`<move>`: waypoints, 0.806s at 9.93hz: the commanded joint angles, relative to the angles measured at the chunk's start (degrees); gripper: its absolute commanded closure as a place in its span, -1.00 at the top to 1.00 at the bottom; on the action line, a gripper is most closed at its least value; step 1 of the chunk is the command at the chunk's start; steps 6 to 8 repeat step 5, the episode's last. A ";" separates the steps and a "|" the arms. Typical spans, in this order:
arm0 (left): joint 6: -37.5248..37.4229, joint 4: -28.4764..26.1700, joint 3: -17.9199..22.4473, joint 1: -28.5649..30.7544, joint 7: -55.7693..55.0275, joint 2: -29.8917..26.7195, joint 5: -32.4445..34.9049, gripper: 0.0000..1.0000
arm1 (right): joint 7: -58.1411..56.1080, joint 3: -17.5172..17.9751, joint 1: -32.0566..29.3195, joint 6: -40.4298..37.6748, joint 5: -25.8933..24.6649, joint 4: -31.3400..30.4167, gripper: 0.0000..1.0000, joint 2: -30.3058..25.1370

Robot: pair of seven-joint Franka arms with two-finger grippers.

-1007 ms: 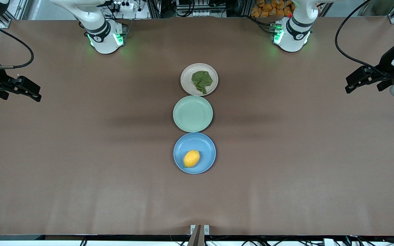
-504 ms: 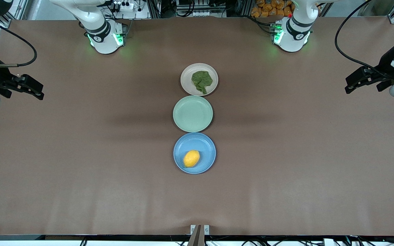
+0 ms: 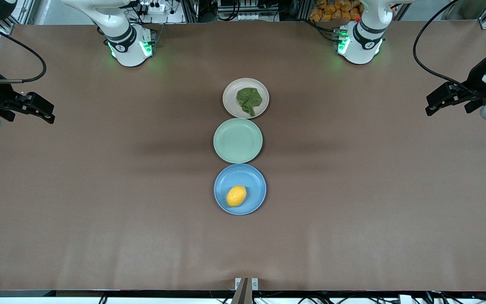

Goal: Place lemon and lettuce in plates

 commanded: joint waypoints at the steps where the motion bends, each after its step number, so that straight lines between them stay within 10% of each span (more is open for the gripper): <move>1: -1.08 0.66 0.17 0.08 1.76 0.01 -0.51 1.00 | 0.50 0.33 -0.36 0.73 -0.50 -1.97 1.00 -1.83; 8: -1.08 0.66 0.17 0.08 1.76 0.09 -0.60 1.00 | 0.50 0.33 -0.54 0.73 -0.58 -2.32 1.00 -1.92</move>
